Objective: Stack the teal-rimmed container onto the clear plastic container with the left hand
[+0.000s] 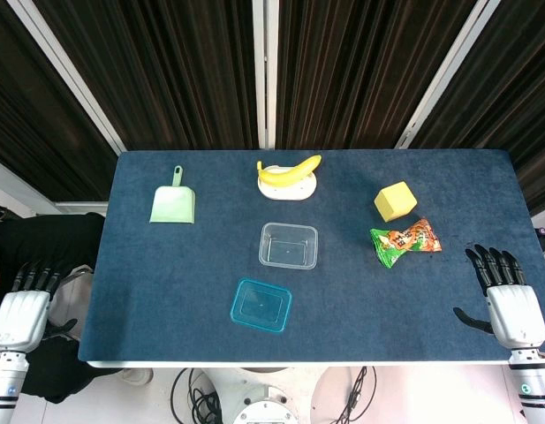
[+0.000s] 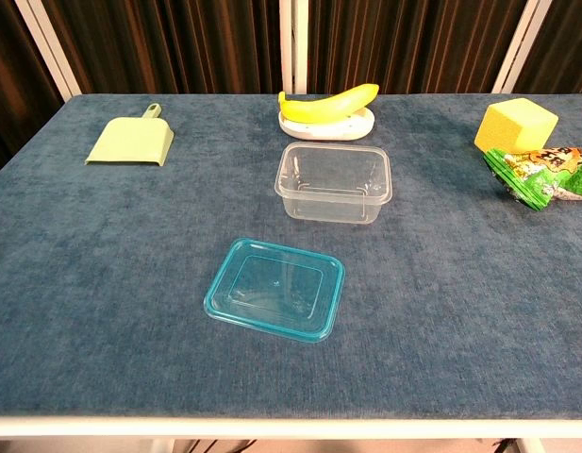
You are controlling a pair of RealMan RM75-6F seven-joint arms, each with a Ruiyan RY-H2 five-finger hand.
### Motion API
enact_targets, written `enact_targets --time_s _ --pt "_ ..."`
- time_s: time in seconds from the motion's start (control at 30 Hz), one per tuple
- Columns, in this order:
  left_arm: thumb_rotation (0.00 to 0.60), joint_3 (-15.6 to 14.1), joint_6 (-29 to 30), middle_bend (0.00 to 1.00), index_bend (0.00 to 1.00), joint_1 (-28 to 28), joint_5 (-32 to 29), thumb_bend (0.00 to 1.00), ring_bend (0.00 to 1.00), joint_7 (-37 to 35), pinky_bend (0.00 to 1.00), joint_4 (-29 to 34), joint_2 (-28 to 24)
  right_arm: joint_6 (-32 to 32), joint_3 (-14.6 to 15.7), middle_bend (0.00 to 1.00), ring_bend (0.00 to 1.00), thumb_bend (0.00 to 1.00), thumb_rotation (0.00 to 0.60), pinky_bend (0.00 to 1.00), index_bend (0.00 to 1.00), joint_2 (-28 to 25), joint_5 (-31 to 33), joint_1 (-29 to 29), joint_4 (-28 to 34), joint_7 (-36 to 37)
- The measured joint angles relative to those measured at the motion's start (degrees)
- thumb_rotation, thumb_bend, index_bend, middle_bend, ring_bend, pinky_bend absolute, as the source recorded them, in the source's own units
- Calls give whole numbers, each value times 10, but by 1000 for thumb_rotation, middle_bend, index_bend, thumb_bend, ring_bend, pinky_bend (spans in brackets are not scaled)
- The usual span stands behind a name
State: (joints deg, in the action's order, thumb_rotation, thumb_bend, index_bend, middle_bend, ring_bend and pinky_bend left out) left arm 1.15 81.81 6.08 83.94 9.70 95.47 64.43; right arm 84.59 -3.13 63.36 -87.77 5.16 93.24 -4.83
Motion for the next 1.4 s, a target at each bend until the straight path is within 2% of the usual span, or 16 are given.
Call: enact_targets --time_s 0.13,0.43,0.67,0.83,1.03,1.2,1.4 --pt "600 8 31 92 139 -4 10 18 12 4 20 -29 26 13 -4 74 0 68 600 52 0 1 -6 -1 0 3" --pt "600 9 28 92 140 -6 8 18 12 -1 20 -34 31 16 -5 76 0 68 600 52 0 9 -9 -1 -4 12" --pt "600 11 31 92 140 -4 13 18 12 -5 20 -43 39 -15 -8 73 0 72 600 52 0 21 -11 21 -9 16" --pt "600 10 27 92 140 -2 15 18 13 -10 20 -45 42 -72 -21 58 0 80 600 52 0 43 -4 64 -17 18" --pt "600 10 21 92 140 4 18 18 13 -10 20 -43 42 -172 -48 18 0 80 600 39 0 89 19 145 -41 -7" --pt "600 10 18 92 140 4 14 18 12 -7 21 -39 41 -265 -75 0 0 80 600 3 0 158 61 227 -95 -39" --pt "600 11 15 92 139 3 6 18 13 -8 21 -38 39 -330 -94 0 0 80 600 0 0 244 99 301 -184 -59"
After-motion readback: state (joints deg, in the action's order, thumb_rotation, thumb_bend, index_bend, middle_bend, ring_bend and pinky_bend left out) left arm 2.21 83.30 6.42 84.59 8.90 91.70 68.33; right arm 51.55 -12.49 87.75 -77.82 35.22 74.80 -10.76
